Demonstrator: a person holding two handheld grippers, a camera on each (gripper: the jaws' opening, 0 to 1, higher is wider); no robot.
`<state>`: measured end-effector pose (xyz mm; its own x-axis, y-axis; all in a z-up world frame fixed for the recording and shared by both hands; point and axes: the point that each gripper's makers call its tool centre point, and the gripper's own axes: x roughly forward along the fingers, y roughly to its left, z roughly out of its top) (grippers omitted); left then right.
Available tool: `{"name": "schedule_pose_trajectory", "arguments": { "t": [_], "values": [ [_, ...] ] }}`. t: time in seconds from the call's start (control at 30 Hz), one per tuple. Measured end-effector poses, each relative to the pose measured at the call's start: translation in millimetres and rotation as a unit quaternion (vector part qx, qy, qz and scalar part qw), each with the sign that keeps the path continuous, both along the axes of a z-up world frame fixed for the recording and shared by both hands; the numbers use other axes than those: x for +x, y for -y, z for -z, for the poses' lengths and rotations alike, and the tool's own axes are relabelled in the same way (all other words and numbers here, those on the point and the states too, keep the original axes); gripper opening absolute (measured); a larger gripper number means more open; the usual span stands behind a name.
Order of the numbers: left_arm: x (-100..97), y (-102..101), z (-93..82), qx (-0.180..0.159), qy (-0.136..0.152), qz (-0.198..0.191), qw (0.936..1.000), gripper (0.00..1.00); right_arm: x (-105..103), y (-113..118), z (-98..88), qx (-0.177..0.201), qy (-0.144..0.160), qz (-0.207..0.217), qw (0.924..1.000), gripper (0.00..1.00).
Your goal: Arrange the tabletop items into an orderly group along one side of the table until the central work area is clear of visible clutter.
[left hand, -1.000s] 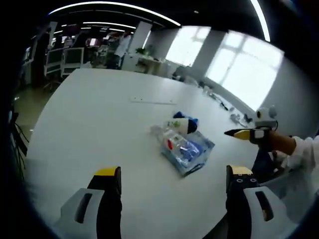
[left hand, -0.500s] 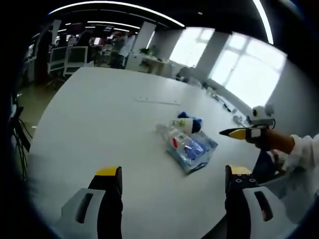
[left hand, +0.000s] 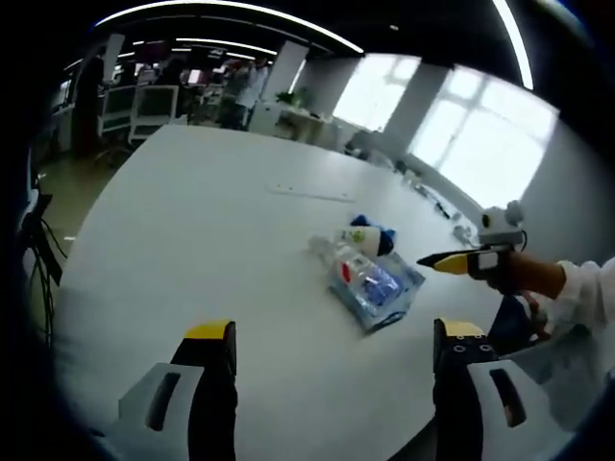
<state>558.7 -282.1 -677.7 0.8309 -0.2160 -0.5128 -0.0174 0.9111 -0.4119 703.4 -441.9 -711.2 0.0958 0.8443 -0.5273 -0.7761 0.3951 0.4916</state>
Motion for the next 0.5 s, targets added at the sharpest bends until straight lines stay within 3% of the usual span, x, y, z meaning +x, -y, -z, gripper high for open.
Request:
{"name": "schedule_pose_trajectory", "arguments": {
  "t": [0.5],
  "values": [
    [-0.4, -2.9, -1.9, -0.003, 0.005, -0.003, 1.0000, 0.81, -7.9, -17.1, 10.8, -0.013, -0.015, -0.010, 0.9998, 0.57]
  ]
}}
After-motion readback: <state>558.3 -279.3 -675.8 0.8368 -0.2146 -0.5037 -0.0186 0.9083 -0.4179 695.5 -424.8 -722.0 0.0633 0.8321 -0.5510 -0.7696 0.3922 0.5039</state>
